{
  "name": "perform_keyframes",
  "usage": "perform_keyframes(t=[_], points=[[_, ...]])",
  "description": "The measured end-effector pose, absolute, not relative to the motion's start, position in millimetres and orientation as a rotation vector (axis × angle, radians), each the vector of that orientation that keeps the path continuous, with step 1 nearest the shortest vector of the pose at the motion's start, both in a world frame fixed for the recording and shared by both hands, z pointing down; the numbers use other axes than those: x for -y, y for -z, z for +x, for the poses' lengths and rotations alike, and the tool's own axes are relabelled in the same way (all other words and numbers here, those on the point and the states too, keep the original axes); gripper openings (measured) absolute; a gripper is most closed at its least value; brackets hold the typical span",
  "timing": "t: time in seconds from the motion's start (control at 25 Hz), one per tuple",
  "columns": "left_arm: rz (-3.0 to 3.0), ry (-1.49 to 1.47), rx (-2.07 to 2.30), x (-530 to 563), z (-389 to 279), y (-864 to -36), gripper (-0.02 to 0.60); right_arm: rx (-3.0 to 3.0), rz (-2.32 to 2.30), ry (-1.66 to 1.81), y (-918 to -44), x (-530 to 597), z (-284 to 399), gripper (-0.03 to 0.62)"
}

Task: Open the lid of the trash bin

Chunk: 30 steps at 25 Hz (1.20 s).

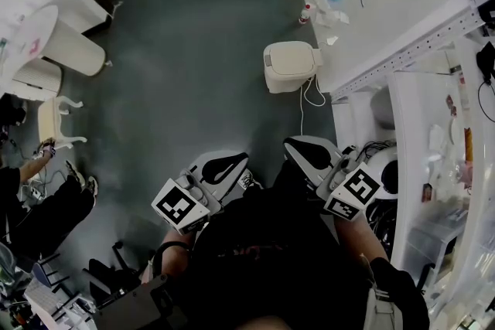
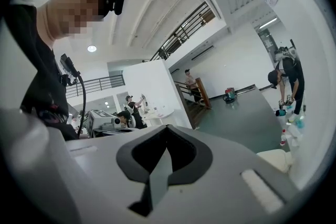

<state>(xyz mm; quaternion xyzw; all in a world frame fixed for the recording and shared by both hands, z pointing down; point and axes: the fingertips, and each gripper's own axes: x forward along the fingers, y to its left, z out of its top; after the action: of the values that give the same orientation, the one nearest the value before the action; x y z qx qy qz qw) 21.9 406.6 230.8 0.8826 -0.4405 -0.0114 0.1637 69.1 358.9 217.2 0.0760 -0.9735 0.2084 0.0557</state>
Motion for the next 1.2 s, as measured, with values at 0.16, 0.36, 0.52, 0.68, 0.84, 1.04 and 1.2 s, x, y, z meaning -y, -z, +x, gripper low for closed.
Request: perform_keyframes(t=[0.16, 0.36, 0.52, 0.68, 0.84, 1.04, 1.2], points=[[2.571, -0.069, 1.280, -409.1, 20.2, -232.7, 0.001, 2.955, 0.285, -0.587, -213.8, -347.6, 73.0, 0.009], [2.551, -0.042, 1.275, -413.9, 15.5, -234.8, 0.002, 2.959, 0.342, -0.567, -210.3, -339.5, 74.5, 0.009], [2.536, 0.008, 1.267, -417.5, 9.8, -232.0, 0.000, 2.954, 0.370, -0.561, -208.6, -338.8, 71.5, 0.009], [2.533, 0.040, 1.265, -422.8, 3.2, -229.2, 0.000, 2.960, 0.390, -0.565, -206.4, -339.5, 67.0, 0.008], [2.535, 0.063, 1.244, -428.4, 0.0, -229.1, 0.000, 2.960, 0.405, -0.554, -203.7, -340.0, 64.1, 0.009], [2.527, 0.079, 1.236, -429.3, -2.5, -231.9, 0.000, 2.958, 0.429, -0.552, -201.5, -336.7, 64.3, 0.009], [2.507, 0.089, 1.227, -424.4, -3.2, -236.3, 0.000, 2.950, 0.430, -0.553, -203.0, -329.2, 61.8, 0.008]])
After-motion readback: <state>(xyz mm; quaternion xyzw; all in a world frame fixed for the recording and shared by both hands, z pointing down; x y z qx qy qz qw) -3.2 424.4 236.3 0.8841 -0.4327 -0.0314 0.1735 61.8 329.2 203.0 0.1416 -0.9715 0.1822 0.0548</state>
